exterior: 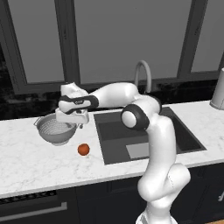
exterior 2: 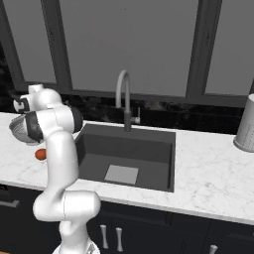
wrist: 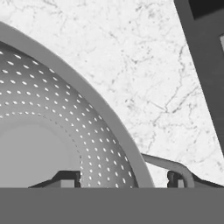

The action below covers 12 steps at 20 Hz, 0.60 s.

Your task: Put the colander in the sink, put the orange in the colander, and turn on the sink faucet and pour water over the colander.

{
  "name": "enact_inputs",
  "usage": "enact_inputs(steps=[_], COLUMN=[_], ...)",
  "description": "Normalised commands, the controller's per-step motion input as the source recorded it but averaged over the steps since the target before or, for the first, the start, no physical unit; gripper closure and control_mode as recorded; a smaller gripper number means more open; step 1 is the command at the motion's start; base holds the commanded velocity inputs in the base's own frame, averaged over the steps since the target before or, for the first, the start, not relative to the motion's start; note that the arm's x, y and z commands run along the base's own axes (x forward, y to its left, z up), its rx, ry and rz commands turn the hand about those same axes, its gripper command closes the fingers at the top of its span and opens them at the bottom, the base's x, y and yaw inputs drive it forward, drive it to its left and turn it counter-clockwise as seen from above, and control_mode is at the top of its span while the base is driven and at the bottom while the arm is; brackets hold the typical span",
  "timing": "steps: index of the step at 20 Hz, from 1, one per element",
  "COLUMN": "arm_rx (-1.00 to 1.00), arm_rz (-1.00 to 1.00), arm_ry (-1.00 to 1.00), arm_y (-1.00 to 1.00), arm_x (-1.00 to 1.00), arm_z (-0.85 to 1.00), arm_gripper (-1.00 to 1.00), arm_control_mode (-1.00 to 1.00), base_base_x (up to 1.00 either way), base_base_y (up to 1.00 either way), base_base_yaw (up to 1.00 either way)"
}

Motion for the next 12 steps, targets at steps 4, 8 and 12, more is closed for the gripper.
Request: enact_inputs(steps=[4, 8, 12], arm_rx=[0.00, 0.04, 0.12], arm_rz=[-0.06, -0.11, -0.15], arm_ry=[-0.05, -0.14, -0.20], arm_y=[-0.19, -0.36, -0.53], arm_x=[-0.31, -0.62, -0.75], arm_z=[-0.01, 0.22, 0.55], arm_gripper=[1.00, 1.00, 1.00], arm_control_mode=[-1.00, -1.00, -1.00], base_base_x=[0.00, 0.00, 0.00], base_base_y=[0.00, 0.00, 0.00], base_base_yaw=[0.00, 0.00, 0.00])
